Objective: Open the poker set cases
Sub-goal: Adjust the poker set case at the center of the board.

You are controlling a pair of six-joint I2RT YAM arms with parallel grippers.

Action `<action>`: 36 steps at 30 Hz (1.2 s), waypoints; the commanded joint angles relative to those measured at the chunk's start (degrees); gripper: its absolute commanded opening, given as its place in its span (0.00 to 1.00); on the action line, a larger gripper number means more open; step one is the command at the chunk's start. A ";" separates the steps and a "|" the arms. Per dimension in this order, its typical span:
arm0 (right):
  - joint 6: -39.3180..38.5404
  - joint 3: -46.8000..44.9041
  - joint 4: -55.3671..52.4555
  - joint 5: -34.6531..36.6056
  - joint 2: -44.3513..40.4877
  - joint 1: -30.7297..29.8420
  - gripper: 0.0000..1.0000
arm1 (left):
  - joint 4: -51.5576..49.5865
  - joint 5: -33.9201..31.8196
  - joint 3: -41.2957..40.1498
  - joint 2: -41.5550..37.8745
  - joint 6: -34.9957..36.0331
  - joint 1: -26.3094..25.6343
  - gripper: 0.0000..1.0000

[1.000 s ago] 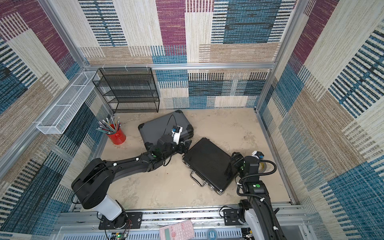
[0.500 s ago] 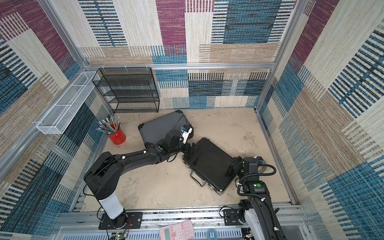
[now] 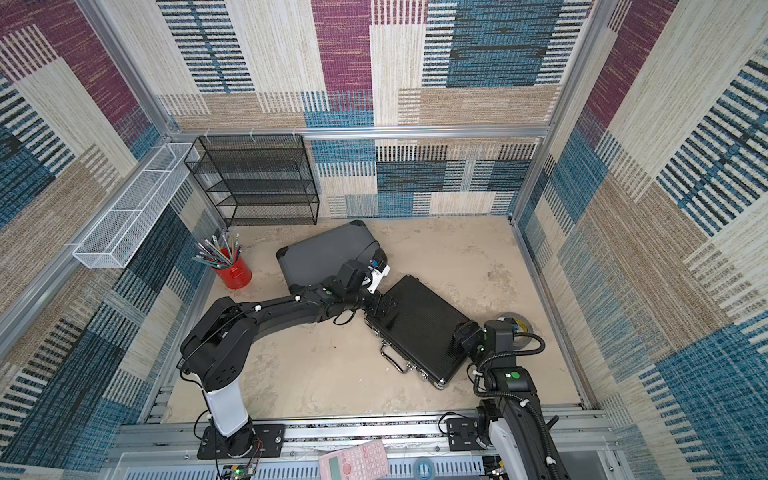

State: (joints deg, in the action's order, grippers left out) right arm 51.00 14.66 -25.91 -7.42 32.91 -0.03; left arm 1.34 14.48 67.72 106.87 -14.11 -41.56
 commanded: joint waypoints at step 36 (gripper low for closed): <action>-6.30 6.02 34.01 -12.71 21.30 -2.51 0.82 | 1.31 9.15 4.65 8.09 -17.83 -0.09 0.46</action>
State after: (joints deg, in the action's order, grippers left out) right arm 45.80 18.72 -9.19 -4.91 52.86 -1.91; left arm 4.08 14.63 72.23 113.65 -28.58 -39.75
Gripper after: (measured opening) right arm 0.818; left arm 0.459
